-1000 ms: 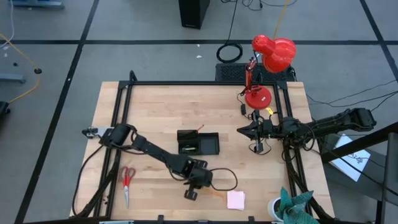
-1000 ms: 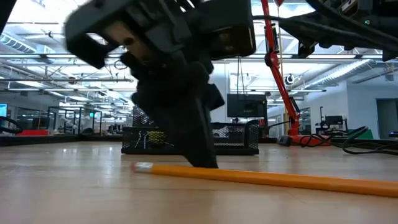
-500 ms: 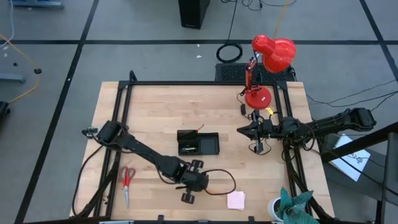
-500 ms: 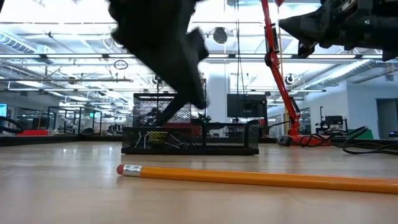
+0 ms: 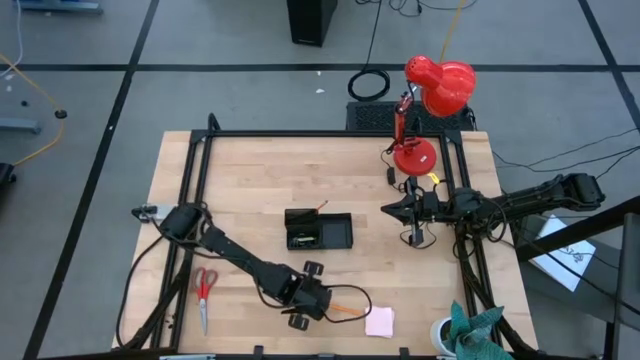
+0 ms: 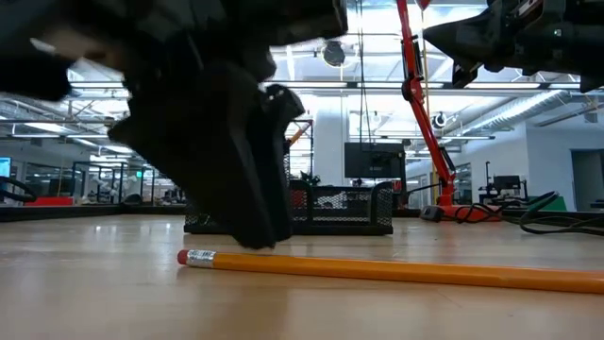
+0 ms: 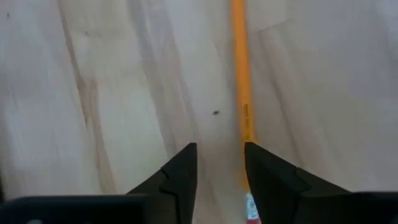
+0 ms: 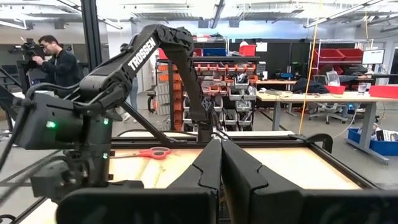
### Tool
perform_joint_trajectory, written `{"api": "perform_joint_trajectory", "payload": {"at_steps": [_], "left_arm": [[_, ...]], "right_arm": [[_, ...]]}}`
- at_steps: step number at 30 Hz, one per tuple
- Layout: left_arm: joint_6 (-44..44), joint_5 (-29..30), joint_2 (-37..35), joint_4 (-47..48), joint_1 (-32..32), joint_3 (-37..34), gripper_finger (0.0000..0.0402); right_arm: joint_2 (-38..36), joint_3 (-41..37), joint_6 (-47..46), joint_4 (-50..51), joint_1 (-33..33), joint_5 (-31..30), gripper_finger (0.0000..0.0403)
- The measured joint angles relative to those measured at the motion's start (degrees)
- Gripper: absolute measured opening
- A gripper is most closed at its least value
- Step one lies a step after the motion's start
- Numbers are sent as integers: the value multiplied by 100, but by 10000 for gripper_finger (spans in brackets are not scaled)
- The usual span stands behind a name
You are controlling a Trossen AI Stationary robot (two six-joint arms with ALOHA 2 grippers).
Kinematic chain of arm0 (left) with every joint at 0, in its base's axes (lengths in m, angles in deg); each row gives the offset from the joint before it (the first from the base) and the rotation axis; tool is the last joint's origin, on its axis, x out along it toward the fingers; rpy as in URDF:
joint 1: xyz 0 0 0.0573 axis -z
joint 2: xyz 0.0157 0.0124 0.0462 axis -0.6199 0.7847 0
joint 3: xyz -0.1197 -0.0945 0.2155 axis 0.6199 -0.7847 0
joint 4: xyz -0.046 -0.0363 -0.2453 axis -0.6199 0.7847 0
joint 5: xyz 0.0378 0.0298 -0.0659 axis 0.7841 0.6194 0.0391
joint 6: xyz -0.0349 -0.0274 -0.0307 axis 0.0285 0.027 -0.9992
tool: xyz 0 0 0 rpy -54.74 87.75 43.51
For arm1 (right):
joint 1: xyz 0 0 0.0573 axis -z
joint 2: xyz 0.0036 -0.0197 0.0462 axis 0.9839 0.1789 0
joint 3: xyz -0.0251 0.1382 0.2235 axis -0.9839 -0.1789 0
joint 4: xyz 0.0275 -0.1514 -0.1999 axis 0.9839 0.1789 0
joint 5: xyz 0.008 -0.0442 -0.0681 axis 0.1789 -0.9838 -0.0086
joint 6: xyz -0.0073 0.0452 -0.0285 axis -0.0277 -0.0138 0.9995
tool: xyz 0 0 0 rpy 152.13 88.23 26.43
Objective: Pick and place office supplies into organizer
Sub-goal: Put the pencil into the mesh desk organizer
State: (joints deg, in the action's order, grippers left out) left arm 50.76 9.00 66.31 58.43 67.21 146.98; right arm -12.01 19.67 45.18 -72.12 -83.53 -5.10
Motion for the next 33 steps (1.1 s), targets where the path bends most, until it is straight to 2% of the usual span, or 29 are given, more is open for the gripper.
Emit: {"api": "perform_joint_trajectory", "payload": {"at_steps": [8, 17, 24, 33], "left_arm": [[-45, -337, -7, 150, -43, -91, 167], [-267, -77, -48, 34, -50, -85, 173], [-541, -909, -188, -530, 35, -70, 173], [-965, -993, -34, -534, 485, -66, 173]], "right_arm": [[0, 0, 23, -26, 0, -2, 4], [0, 0, 39, -15, 0, 0, 4], [-1, 0, 39, -19, 0, 0, 4], [-2, 0, 14, -15, 0, 0, 4]]}}
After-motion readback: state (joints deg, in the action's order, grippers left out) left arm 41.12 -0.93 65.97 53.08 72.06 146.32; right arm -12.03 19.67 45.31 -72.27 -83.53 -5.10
